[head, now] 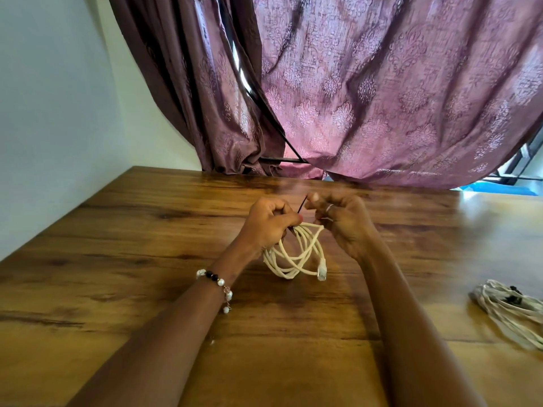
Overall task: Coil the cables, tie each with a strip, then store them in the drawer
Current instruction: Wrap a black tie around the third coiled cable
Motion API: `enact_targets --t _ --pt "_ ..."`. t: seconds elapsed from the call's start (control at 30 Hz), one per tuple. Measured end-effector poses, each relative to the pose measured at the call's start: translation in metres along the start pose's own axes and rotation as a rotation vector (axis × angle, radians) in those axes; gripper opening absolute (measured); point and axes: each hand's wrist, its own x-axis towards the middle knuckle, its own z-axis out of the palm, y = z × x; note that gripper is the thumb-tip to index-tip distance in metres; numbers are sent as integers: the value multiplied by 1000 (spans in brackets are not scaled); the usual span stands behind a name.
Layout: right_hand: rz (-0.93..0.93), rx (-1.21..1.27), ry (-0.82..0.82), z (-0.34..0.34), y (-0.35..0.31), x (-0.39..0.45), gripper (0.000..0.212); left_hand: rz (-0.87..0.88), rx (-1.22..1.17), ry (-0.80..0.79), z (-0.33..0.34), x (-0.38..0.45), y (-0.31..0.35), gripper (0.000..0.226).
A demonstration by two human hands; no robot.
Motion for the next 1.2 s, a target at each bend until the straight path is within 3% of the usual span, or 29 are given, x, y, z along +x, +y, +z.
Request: enact_targets --t 0.13,0.3,0.43,0.53,0.8,0.97,1.07,1.2 --pt "-14 -20 -86 10 7 -4 7 8 15 -4 -2 -1 -1 24" --pt "14 54 -52 19 8 -5 13 -3 41 24 -1 -2 -1 14" --pt "119 189 7 28 8 -6 18 -19 95 37 0 2 -6 16" --pt "146 148 5 28 9 -6 30 -10 160 30 1 3 -8 19" --pt "106 -55 185 39 12 -1 28 48 256 63 6 3 -9 29" --pt "83 -32 258 40 7 -1 34 100 265 124 9 7 -10 33" --pt "116 -3 162 25 1 -2 30 13 147 106 13 2 -10 20" --pt "195 35 119 8 -1 -15 21 -210 -10 -38 12 -6 -4 10"
